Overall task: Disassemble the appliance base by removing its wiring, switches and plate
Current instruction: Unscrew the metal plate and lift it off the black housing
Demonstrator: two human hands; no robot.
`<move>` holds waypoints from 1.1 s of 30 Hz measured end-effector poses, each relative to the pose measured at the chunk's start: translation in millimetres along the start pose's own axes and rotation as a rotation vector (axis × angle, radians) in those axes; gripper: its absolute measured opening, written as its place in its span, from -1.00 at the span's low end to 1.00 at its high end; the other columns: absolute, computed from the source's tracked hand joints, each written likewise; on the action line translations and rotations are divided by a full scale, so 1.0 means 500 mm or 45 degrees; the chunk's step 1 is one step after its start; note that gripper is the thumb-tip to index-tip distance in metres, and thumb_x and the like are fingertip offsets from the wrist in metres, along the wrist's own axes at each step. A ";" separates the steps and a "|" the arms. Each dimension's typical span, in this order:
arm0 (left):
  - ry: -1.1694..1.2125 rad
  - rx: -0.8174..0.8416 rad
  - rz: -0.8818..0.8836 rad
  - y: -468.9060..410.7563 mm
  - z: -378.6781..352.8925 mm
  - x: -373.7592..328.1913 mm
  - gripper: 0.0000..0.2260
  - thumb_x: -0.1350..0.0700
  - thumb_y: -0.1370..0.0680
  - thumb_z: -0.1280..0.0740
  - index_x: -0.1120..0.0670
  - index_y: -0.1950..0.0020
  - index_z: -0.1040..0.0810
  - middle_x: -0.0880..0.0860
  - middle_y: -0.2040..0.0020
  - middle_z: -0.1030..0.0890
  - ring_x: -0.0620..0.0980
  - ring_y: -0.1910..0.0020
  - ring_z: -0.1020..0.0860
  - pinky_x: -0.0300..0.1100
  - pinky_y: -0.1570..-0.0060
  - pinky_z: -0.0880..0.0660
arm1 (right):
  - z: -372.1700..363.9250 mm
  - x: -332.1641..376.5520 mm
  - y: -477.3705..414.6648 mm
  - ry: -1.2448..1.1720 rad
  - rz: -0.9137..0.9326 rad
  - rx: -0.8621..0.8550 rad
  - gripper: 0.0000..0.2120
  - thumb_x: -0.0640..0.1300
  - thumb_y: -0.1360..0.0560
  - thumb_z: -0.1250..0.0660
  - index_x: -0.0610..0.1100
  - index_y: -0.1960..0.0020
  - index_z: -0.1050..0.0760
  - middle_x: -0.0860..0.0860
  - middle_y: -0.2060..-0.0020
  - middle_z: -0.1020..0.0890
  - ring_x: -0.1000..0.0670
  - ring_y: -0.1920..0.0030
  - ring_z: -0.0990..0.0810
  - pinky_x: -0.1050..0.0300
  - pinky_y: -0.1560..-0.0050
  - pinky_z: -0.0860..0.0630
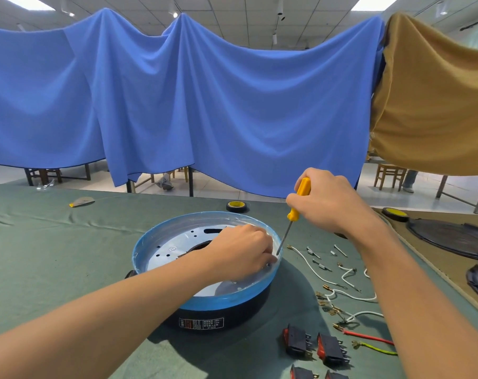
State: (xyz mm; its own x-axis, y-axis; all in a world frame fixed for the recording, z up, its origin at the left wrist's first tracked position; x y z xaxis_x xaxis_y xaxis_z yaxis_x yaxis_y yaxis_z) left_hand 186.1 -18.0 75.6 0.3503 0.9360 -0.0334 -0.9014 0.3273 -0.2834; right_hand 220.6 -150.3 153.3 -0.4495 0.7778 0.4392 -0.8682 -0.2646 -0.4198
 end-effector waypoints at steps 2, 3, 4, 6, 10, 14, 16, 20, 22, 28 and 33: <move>-0.015 -0.037 0.046 -0.005 0.007 0.001 -0.72 -0.02 -0.63 -0.21 0.11 -0.12 -0.61 0.03 -0.09 -0.56 0.00 0.01 -0.49 -0.07 0.11 -0.48 | 0.002 -0.001 -0.002 -0.009 0.000 -0.010 -0.83 0.01 -0.44 -0.31 -0.06 0.06 -0.43 -0.04 0.22 -0.54 -0.03 0.18 -0.48 0.07 0.31 -0.39; 0.000 -0.052 0.067 -0.009 0.012 0.001 -0.73 -0.01 -0.64 -0.20 0.12 -0.14 -0.60 0.03 -0.11 -0.55 -0.01 0.01 -0.48 -0.11 0.15 -0.43 | 0.005 -0.001 -0.003 -0.021 -0.002 -0.023 -0.83 0.00 -0.44 -0.31 -0.07 0.06 -0.43 -0.04 0.22 -0.54 -0.01 0.19 -0.47 0.08 0.32 -0.37; 0.030 -0.065 0.091 -0.014 0.018 0.003 -0.73 0.00 -0.64 -0.20 0.12 -0.15 -0.59 0.03 -0.11 -0.55 -0.01 0.00 -0.48 -0.14 0.16 -0.39 | 0.009 -0.001 -0.003 -0.046 -0.003 -0.054 -0.83 -0.01 -0.44 -0.31 -0.08 0.07 -0.43 -0.03 0.24 -0.54 0.01 0.21 -0.46 0.09 0.33 -0.35; 0.104 -0.097 0.133 -0.020 0.035 0.008 -0.73 -0.01 -0.64 -0.19 0.14 -0.13 -0.58 0.02 -0.05 -0.54 0.02 0.00 -0.49 -0.12 0.15 -0.40 | 0.024 -0.002 -0.002 -0.148 0.004 -0.185 -0.83 -0.04 -0.44 -0.30 -0.16 0.12 -0.45 0.02 0.35 -0.56 0.08 0.27 -0.46 0.12 0.38 -0.30; 0.330 -0.231 0.196 -0.028 0.067 0.018 -0.81 0.02 -0.62 -0.26 0.10 0.02 -0.59 -0.05 0.12 -0.53 -0.01 0.08 -0.51 -0.10 0.06 -0.48 | 0.050 -0.014 0.001 -0.338 -0.016 -0.316 -0.67 -0.04 -0.53 -0.24 -0.17 0.35 -0.37 0.12 0.61 -0.51 0.06 0.39 -0.44 0.15 0.41 -0.27; 0.535 -0.373 0.276 -0.038 0.087 0.025 -0.82 0.06 -0.61 -0.29 0.13 -0.02 -0.63 -0.01 0.14 -0.61 -0.01 0.10 -0.55 -0.18 0.10 -0.48 | 0.037 -0.039 -0.007 -0.506 -0.071 -0.125 -0.71 0.01 -0.62 -0.14 -0.12 0.20 -0.26 -0.13 0.29 -0.50 -0.04 0.21 -0.65 -0.09 0.09 -0.53; 0.641 -0.416 0.307 -0.041 0.094 0.020 -0.81 0.06 -0.60 -0.31 0.15 -0.02 -0.63 -0.01 0.19 -0.60 0.00 0.16 -0.55 -0.24 0.19 -0.48 | 0.020 -0.047 -0.009 -0.492 -0.077 0.002 -0.77 -0.03 -0.62 -0.16 -0.14 0.15 -0.31 -0.12 0.23 -0.51 0.02 0.27 -0.63 -0.10 0.08 -0.52; 0.836 -0.470 0.341 -0.048 0.104 0.006 -0.82 0.06 -0.59 -0.33 0.14 0.06 -0.63 0.09 0.20 -0.62 0.14 0.10 -0.59 0.05 0.05 -0.58 | -0.006 -0.033 0.002 -0.355 0.030 0.288 -0.92 -0.05 -0.52 -0.36 -0.06 0.06 -0.57 0.05 0.34 -0.55 0.17 0.47 -0.42 0.16 0.35 -0.33; 0.911 -0.463 0.336 -0.051 0.105 -0.004 -0.84 0.05 -0.58 -0.34 0.09 0.09 -0.65 0.06 0.20 -0.64 0.10 0.09 -0.61 0.07 0.02 -0.58 | -0.009 -0.022 0.007 -0.374 0.072 0.351 -0.91 -0.08 -0.49 -0.42 -0.08 0.05 -0.62 -0.05 0.28 -0.62 0.20 0.56 -0.36 0.18 0.39 -0.28; 1.077 -0.458 0.317 -0.055 0.099 -0.026 -0.81 0.04 -0.60 -0.31 0.09 0.11 -0.64 0.04 0.20 -0.69 0.13 0.08 -0.64 0.00 0.11 -0.59 | 0.007 -0.023 0.008 -0.420 0.102 0.236 -0.93 -0.22 -0.43 -0.44 -0.08 0.15 -0.69 -0.06 0.24 -0.71 -0.13 0.16 -0.63 -0.14 0.08 -0.55; 0.617 -0.313 0.322 -0.057 0.067 -0.019 -0.68 -0.11 -0.61 -0.21 0.10 -0.15 -0.55 -0.02 -0.01 -0.61 -0.04 0.01 -0.55 -0.16 0.03 -0.47 | 0.016 -0.101 -0.006 -0.123 -0.119 0.230 -0.87 -0.18 -0.34 -0.56 -0.06 0.25 -0.60 -0.01 0.30 -0.70 -0.01 0.15 -0.64 0.11 0.13 -0.55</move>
State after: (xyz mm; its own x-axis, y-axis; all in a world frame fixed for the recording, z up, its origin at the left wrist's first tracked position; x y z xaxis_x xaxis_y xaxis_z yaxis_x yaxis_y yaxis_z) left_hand 199.8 -32.0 116.0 0.2609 0.7966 -0.5454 -0.9070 0.0087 -0.4211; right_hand 243.9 -193.2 138.7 -0.3760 0.7480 0.5469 -0.9266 -0.2986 -0.2286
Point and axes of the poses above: each hand's wrist, its own y-axis away from the middle knuckle, its own z-axis out of the back of the hand, x = y × z, the point moved 5 cm from there along -y, towards the middle knuckle
